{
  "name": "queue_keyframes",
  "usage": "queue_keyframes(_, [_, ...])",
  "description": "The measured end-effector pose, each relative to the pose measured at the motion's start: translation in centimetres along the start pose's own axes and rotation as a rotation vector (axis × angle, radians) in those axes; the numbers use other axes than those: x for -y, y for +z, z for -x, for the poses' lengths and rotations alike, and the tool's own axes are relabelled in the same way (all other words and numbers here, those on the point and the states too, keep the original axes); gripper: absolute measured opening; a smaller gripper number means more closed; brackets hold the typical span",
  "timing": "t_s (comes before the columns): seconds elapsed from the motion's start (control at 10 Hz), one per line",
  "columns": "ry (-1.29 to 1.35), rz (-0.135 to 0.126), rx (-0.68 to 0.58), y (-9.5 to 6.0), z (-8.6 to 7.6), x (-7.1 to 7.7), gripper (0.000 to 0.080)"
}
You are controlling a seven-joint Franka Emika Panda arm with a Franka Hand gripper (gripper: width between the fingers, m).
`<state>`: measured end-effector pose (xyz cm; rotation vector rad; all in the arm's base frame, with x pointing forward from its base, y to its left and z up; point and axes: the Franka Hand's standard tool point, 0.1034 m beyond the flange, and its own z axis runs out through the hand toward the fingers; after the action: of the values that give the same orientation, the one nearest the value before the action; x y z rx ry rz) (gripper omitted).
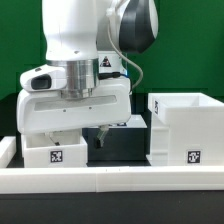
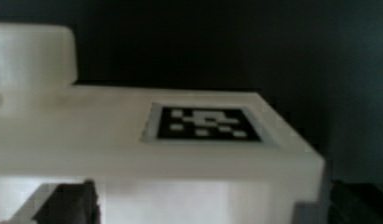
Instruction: Assemble drawer
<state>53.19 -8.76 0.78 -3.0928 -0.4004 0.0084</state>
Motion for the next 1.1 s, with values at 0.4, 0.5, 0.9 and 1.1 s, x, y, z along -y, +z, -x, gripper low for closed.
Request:
queue_keyframes(0.4, [0.001, -0.001, 0.002, 0.07, 0.04, 0.06, 0.0386])
queue_keyframes(0.5, [0.001, -0.001, 0.002, 0.07, 0.04, 0.06, 0.0251])
queue_keyframes(0.9, [0.001, -0.001, 0.002, 0.07, 0.04, 0.05, 0.004])
queue_keyframes(1.1, [0.001, -0.001, 0.002, 0.07, 0.04, 0.05, 0.004])
